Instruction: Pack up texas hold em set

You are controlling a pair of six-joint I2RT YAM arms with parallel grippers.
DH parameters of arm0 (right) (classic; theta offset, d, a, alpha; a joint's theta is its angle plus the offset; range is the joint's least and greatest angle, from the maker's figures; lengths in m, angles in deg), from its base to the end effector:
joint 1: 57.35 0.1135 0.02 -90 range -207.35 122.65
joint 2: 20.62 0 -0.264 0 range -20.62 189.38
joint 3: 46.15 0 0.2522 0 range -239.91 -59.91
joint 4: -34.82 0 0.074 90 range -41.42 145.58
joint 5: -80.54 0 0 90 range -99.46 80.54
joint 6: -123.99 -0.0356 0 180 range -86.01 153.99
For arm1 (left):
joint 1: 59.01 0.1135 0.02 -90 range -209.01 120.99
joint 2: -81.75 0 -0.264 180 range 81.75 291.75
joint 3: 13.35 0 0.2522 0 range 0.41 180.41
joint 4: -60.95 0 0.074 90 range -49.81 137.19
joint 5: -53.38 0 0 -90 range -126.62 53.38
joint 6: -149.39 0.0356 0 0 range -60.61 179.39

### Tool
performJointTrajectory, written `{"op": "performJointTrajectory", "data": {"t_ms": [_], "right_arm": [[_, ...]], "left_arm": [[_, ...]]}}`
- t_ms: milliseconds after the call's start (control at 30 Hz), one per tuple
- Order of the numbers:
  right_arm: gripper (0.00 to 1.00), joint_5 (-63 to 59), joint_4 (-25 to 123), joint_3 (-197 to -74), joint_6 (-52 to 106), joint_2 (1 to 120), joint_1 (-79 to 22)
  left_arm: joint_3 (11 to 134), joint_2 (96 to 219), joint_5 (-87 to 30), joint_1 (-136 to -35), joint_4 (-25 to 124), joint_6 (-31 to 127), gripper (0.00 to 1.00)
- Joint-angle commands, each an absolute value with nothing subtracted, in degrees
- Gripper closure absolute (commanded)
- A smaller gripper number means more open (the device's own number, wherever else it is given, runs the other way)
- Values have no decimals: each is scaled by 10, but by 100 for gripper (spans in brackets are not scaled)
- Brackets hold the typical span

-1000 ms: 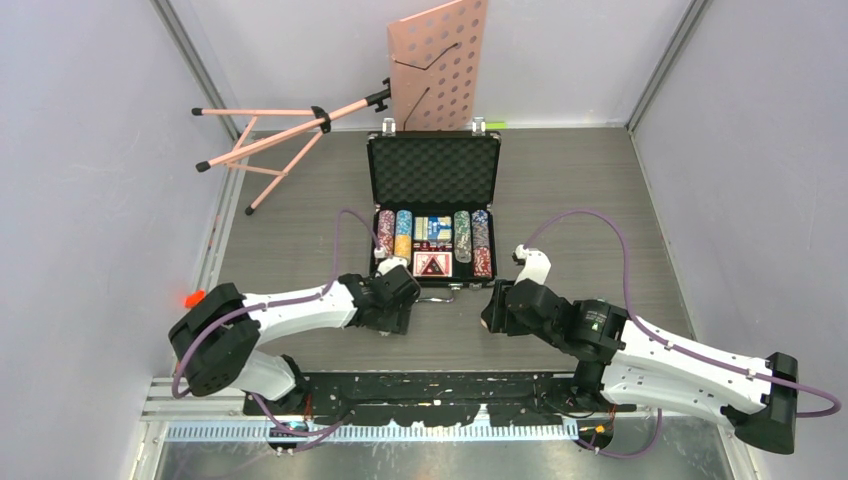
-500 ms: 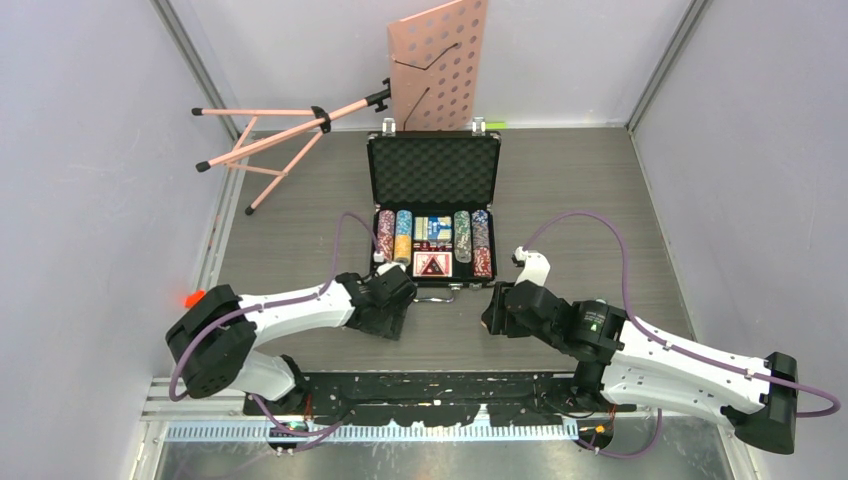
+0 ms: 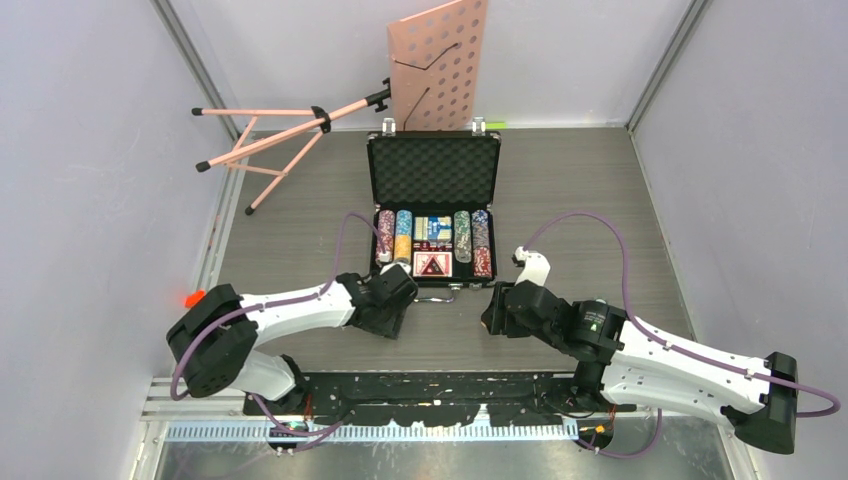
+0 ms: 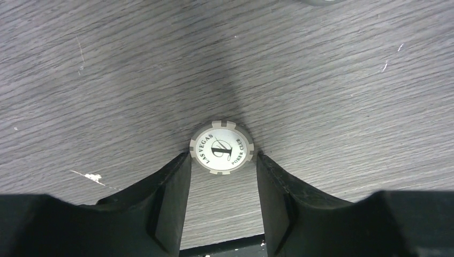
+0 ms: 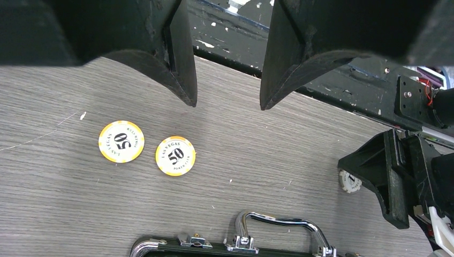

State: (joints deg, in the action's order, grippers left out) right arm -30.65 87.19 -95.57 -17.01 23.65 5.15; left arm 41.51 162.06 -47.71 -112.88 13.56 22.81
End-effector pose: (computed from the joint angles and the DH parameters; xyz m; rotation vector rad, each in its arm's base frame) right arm 0.0830 0.1315 0.2417 -0.0650 2.3880 0.5361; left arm 0.1443 -0.1861 0.1613 0.3793 2.7671 -0.1082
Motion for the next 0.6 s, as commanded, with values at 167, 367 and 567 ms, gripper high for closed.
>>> {"op": "performJointTrajectory", "data": {"t_ms": [167, 367, 567], "right_arm": [[47, -292, 851, -964, -180, 248, 50], [47, -291, 851, -959, -185, 238, 50], [47, -290, 855, -955, -193, 233, 50]], "left_arm": [[381, 1635, -511, -1122, 189, 244, 38], [388, 1646, -502, -1121, 192, 252, 48], [381, 1633, -469, -1121, 188, 252, 63]]}}
